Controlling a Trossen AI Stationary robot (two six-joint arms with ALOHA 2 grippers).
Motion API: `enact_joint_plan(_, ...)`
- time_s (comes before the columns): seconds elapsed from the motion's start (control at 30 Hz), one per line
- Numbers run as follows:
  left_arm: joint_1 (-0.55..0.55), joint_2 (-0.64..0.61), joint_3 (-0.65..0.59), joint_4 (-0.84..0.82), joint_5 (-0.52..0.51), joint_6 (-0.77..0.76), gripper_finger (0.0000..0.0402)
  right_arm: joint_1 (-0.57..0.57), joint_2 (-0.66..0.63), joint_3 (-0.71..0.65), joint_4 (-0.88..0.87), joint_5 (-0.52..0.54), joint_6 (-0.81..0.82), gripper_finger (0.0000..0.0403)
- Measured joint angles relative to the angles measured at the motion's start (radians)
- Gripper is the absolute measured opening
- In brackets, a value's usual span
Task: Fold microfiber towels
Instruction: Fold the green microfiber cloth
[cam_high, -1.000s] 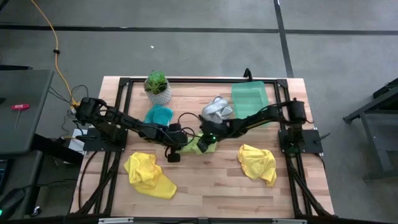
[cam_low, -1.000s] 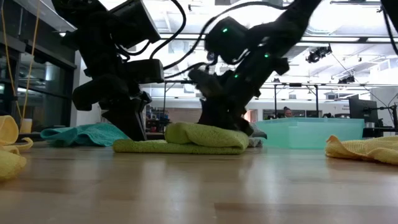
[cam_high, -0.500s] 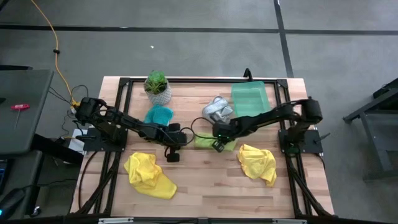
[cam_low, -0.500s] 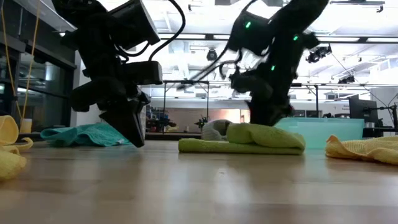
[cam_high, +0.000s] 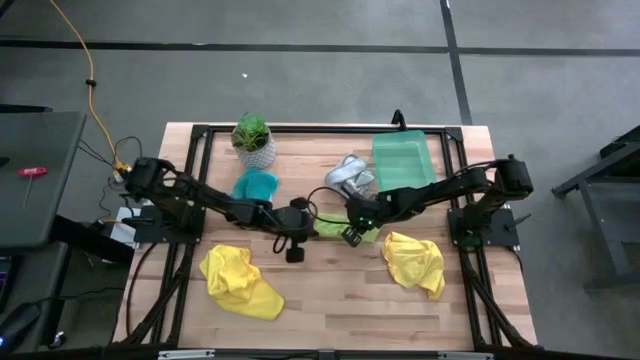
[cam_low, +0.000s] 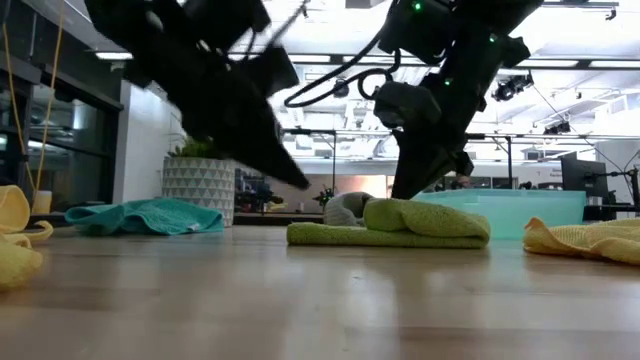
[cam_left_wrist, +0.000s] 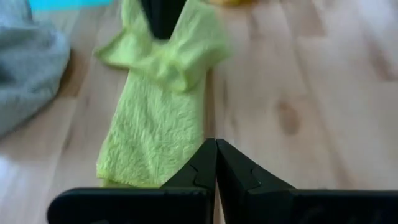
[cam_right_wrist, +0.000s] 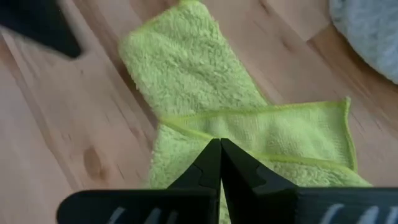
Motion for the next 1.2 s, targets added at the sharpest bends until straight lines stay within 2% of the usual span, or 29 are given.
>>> enact_joint_plan(0.23, 0.033, 0.182, 0.055, 0.059, -0.013, -0.019, 0.0000, 0.000, -0.002, 0.000, 0.033, -0.033, -0.007, 0.0000)
enact_joint_plan(0.33, 0.034, 0.223, 0.076, 0.080, -0.037, -0.056, 0.0000, 0.000, 0.000, 0.000, 0.051, -0.038, -0.014, 0.0000)
enact_joint_plan(0.43, 0.036, 0.232, 0.079, 0.046, -0.018, -0.092, 0.0000, 0.000, 0.010, 0.000, 0.024, -0.015, -0.023, 0.0000)
enact_joint_plan(0.57, 0.027, 0.206, 0.081, -0.066, 0.002, -0.103, 0.0000, -0.002, 0.010, -0.001, -0.043, 0.048, -0.028, 0.0000)
enact_joint_plan(0.77, -0.005, 0.172, 0.063, -0.121, -0.018, -0.134, 0.0000, -0.011, 0.026, -0.004, -0.151, 0.046, -0.052, 0.0000)
enact_joint_plan(0.9, -0.025, 0.123, 0.015, -0.139, -0.039, -0.195, 0.0000, -0.011, 0.026, -0.076, -0.110, 0.016, -0.022, 0.0000)
enact_joint_plan(1.0, -0.041, 0.080, -0.034, -0.135, -0.051, -0.239, 0.0000, -0.009, -0.010, -0.134, -0.081, 0.003, 0.035, 0.0000)
enact_joint_plan(1.2, -0.078, -0.018, -0.148, -0.137, -0.080, -0.344, 0.0000, 0.010, -0.200, -0.249, -0.088, 0.014, 0.137, 0.0000)
